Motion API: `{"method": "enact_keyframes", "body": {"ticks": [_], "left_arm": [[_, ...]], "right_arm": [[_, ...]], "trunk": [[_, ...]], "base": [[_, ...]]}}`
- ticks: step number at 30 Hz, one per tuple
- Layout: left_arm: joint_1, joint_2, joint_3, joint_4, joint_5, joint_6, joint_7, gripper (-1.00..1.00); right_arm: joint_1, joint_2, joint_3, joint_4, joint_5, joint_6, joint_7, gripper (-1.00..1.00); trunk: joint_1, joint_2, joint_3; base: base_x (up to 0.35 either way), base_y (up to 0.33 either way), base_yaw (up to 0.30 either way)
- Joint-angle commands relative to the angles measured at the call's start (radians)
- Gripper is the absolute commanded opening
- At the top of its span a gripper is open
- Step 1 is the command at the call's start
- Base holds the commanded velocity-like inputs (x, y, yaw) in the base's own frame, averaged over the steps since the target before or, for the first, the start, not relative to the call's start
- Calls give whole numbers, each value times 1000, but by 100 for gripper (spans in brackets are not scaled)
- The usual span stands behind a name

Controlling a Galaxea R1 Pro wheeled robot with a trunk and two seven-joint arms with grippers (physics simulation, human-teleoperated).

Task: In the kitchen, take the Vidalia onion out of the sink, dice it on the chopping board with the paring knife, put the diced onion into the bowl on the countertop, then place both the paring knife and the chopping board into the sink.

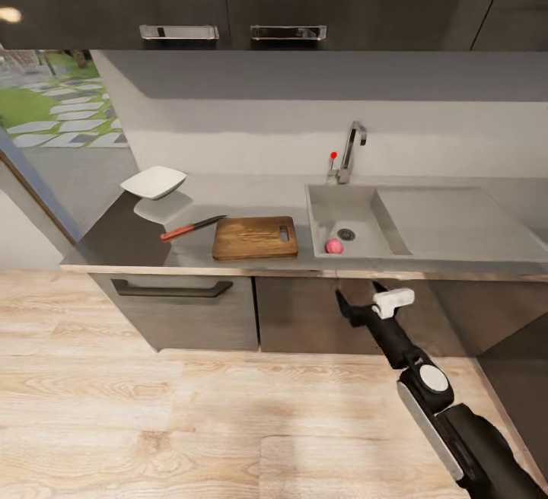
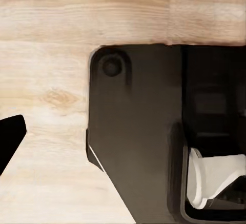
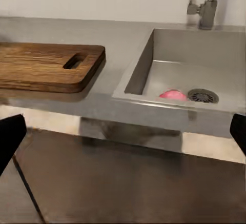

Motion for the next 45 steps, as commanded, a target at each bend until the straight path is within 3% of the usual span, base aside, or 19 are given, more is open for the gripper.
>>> {"method": "enact_keyframes", "body": {"ticks": [1,5,9,15,22,26,28,30,32,38,42,45], "left_arm": [[-3,0,0,-18,0,-1,1,100],[-8,1,0,-132,1,2,2,100],[-8,1,0,-181,1,3,2,100],[-19,2,0,-207,1,4,2,100],[-29,9,4,-257,1,4,2,100],[-30,45,23,-235,4,4,1,100],[-30,56,31,-203,5,1,1,100],[-30,57,31,-195,5,1,1,100],[-30,59,32,-181,5,-1,1,100],[-30,59,32,-133,3,-6,-1,100],[-30,59,32,-120,2,-7,-1,100],[-30,57,32,-111,3,-7,-1,100]], "right_arm": [[37,-2,3,-17,-11,-6,-13,100],[161,-4,2,-84,-9,-27,-94,100],[235,-14,2,-95,-7,-69,-132,100],[352,-36,2,-95,-4,-132,-150,100],[469,-40,2,-77,0,-208,-189,100],[499,-44,2,-18,1,-249,-193,100],[506,-48,2,85,1,-332,-193,100],[507,-48,2,119,0,-351,-193,100],[509,-46,3,222,-2,-381,-187,100],[511,-22,6,405,-12,-388,-184,100],[511,50,3,471,-14,-387,-187,100],[511,81,3,501,-13,-388,-189,100]], "trunk": [[1,-2,-1],[1,-2,-1],[1,-2,-1],[1,-2,-1],[1,-2,-1],[1,-2,-1],[1,-2,-1],[1,-2,-1],[1,-2,-1],[1,-2,-1],[1,-2,-1],[1,-2,2]], "base": [[0,0,0],[0,0,0],[0,0,0],[0,0,0],[0,0,0],[0,0,0],[0,0,0],[0,0,0],[0,0,0],[0,0,0],[0,0,-10],[0,0,-59]]}}
